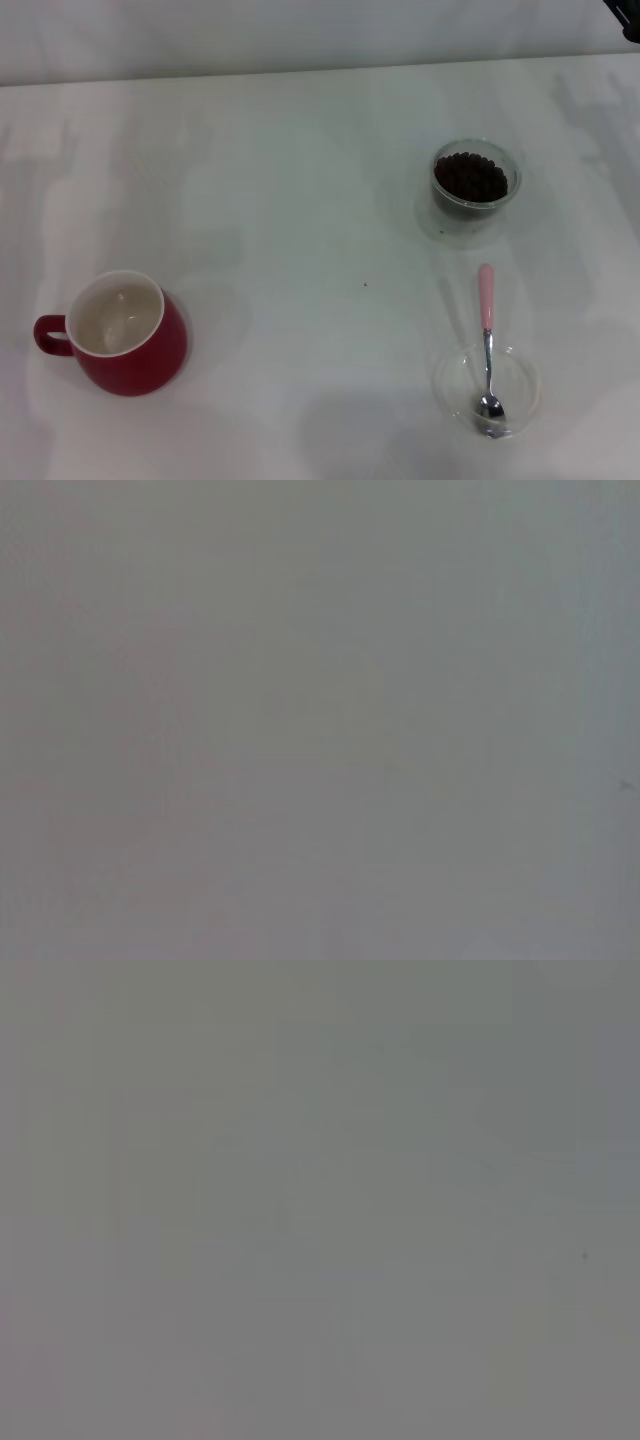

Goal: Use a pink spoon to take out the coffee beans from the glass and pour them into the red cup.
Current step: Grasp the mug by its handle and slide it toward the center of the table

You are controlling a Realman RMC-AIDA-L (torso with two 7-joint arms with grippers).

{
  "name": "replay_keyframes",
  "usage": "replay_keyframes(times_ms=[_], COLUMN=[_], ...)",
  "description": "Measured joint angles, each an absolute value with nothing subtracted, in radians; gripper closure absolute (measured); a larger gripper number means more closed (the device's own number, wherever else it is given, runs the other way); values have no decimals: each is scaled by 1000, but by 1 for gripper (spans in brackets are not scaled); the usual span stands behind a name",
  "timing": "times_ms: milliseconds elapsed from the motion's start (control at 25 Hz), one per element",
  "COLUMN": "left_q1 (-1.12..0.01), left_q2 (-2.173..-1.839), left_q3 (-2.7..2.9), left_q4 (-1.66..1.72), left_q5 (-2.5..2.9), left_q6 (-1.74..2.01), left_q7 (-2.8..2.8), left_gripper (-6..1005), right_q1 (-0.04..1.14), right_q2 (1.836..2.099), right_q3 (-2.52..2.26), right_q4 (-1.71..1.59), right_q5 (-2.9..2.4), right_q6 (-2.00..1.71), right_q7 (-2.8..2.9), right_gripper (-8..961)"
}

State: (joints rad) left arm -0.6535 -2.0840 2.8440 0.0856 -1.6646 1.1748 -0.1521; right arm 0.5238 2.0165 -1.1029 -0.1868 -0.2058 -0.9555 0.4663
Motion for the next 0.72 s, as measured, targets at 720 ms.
replay_keyframes(times_ms=[720], left_q1=[-486], left_q2=[-2085], left_q3=[2844], left_q4=[166], left_q5=[-1585], left_q6=[1303], left_q7=[-153], left_gripper=[200], right_q1=[536], right_q2=[2009], right_q3=[-1014], right_q4=[-193], right_q5=[-196], right_q6=[-943], right_q7=[463], right_gripper=[82])
